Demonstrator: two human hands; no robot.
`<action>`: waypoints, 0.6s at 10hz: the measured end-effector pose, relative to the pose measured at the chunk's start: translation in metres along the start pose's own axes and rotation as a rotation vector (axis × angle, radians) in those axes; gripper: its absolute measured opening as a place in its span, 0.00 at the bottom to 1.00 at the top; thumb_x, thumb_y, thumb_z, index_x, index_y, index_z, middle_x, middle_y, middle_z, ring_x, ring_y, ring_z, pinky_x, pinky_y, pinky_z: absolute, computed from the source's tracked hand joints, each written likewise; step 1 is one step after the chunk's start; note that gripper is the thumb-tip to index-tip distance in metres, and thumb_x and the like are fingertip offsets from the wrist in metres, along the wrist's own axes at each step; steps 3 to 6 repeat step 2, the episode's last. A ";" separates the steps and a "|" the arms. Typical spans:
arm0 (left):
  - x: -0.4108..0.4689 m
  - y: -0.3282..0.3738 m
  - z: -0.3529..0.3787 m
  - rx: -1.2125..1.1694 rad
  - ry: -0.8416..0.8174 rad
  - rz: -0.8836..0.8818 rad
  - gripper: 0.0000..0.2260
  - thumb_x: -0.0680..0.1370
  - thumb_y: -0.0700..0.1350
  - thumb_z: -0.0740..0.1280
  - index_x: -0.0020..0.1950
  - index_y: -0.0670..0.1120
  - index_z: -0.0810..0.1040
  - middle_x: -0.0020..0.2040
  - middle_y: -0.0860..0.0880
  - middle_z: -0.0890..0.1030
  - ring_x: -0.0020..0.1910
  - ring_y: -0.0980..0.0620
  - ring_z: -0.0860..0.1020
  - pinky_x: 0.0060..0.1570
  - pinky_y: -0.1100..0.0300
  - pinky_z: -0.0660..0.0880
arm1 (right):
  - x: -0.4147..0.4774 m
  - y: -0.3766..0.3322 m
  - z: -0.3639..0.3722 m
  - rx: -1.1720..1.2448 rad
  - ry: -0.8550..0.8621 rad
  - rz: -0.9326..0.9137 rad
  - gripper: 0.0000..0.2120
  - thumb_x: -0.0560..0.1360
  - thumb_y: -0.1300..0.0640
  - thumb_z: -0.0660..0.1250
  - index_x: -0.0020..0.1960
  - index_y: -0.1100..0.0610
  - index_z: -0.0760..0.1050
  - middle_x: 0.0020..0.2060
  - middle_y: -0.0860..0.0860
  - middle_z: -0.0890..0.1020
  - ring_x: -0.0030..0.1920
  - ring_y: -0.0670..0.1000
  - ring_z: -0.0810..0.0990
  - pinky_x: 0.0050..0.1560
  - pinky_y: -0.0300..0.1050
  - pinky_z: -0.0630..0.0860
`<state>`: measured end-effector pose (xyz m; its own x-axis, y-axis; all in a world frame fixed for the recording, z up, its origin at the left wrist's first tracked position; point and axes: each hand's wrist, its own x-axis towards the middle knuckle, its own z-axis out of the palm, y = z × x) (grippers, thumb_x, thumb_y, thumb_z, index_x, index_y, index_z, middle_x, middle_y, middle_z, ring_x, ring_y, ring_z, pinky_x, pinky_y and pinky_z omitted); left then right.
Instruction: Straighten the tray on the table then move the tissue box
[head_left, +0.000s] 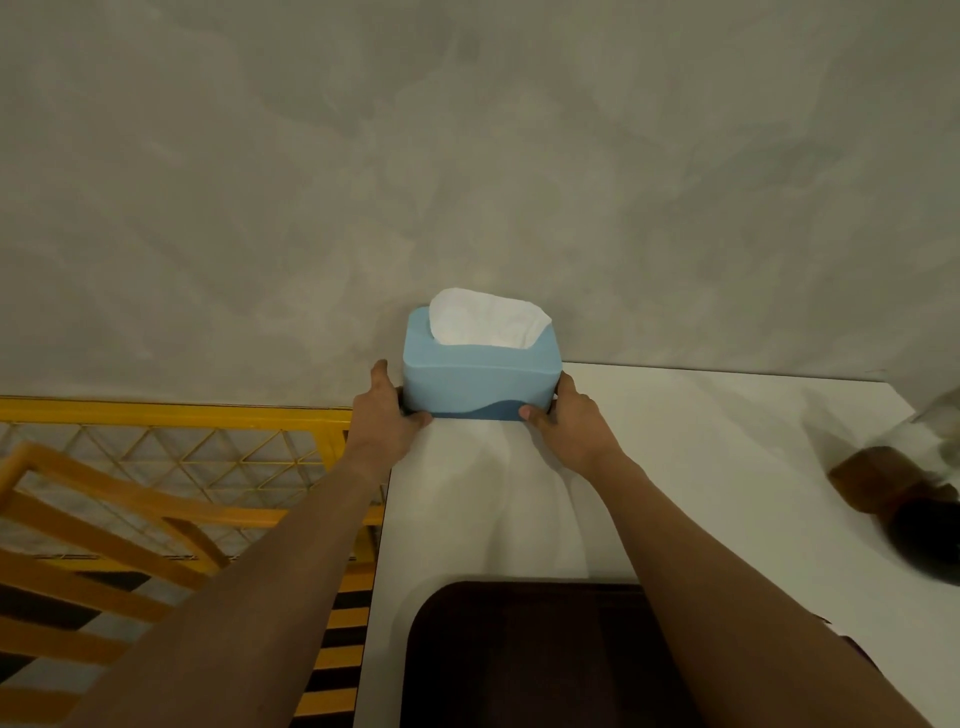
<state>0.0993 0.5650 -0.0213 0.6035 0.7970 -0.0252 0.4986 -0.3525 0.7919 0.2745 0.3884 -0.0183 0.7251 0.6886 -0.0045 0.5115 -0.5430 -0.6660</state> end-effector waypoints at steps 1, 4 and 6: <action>0.001 -0.001 0.002 0.004 -0.011 0.005 0.42 0.75 0.41 0.75 0.80 0.39 0.52 0.62 0.37 0.81 0.63 0.37 0.78 0.60 0.49 0.74 | 0.000 0.002 -0.001 0.011 -0.009 0.006 0.27 0.79 0.48 0.70 0.72 0.59 0.65 0.60 0.57 0.80 0.56 0.58 0.80 0.49 0.44 0.70; 0.000 0.003 0.000 0.025 -0.056 -0.001 0.44 0.75 0.42 0.74 0.81 0.39 0.48 0.65 0.36 0.79 0.64 0.36 0.77 0.60 0.49 0.73 | 0.001 -0.005 -0.006 0.024 -0.056 0.018 0.29 0.79 0.49 0.71 0.73 0.58 0.64 0.65 0.56 0.78 0.62 0.59 0.78 0.52 0.43 0.69; 0.000 0.003 0.000 0.025 -0.056 -0.001 0.44 0.75 0.42 0.74 0.81 0.39 0.48 0.65 0.36 0.79 0.64 0.36 0.77 0.60 0.49 0.73 | 0.001 -0.005 -0.006 0.024 -0.056 0.018 0.29 0.79 0.49 0.71 0.73 0.58 0.64 0.65 0.56 0.78 0.62 0.59 0.78 0.52 0.43 0.69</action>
